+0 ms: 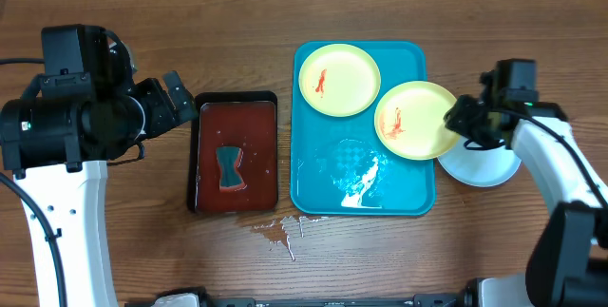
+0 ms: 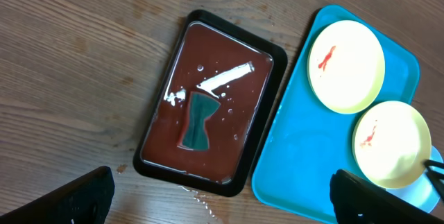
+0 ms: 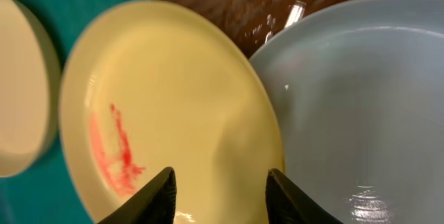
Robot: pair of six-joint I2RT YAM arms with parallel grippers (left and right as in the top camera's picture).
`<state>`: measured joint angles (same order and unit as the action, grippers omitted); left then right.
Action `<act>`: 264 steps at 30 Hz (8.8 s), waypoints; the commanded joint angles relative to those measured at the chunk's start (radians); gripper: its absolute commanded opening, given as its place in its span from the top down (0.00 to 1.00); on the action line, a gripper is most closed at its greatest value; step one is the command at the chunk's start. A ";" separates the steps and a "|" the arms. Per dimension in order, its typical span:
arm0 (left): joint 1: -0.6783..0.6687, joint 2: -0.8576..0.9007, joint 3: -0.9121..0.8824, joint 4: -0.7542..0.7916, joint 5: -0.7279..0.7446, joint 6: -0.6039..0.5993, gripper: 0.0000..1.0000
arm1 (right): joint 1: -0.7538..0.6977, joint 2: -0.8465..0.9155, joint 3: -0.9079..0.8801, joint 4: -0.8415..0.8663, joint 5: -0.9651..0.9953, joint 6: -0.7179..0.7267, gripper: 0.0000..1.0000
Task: Clean dirty plates on tray and stack at the side
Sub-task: 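Grasp the lower yellow plate rim with the right gripper and slide it down, then grasp the sponge in the black tray with the left gripper, then lift the sponge and move it over the lower yellow plate, then scrub the lower yellow plate with the sponge while right gripper holds it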
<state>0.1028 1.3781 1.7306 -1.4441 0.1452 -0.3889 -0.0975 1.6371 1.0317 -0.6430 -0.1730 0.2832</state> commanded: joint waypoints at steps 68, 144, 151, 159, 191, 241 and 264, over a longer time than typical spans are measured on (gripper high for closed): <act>-0.033 -0.004 0.001 -0.005 0.115 0.124 0.04 | 0.416 -0.132 -0.064 -0.119 0.092 0.134 0.56; -0.234 0.390 -0.636 0.489 -0.122 -0.059 0.96 | 0.417 -0.333 0.009 -0.290 0.006 0.106 0.33; -0.234 0.347 -0.627 0.473 -0.119 -0.035 0.53 | 0.417 -0.333 0.009 -0.290 0.006 0.106 0.33; -0.234 0.352 -0.654 0.520 -0.208 -0.026 0.45 | 0.417 -0.333 0.009 -0.291 0.006 0.106 0.33; -0.254 0.181 -0.242 0.195 -0.171 0.080 0.96 | 0.414 0.003 0.002 -0.167 0.083 0.051 0.43; -0.671 0.759 -0.241 0.573 0.045 -0.421 0.96 | 0.414 0.170 -0.043 -0.099 0.037 -0.022 0.94; -0.702 0.762 -0.241 0.664 0.207 -0.280 0.96 | 0.414 0.170 -0.043 -0.111 0.037 -0.022 0.94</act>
<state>-0.5377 2.1117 1.4910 -0.8013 0.3000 -0.6544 0.3141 1.7832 1.0191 -0.7383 -0.1677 0.2672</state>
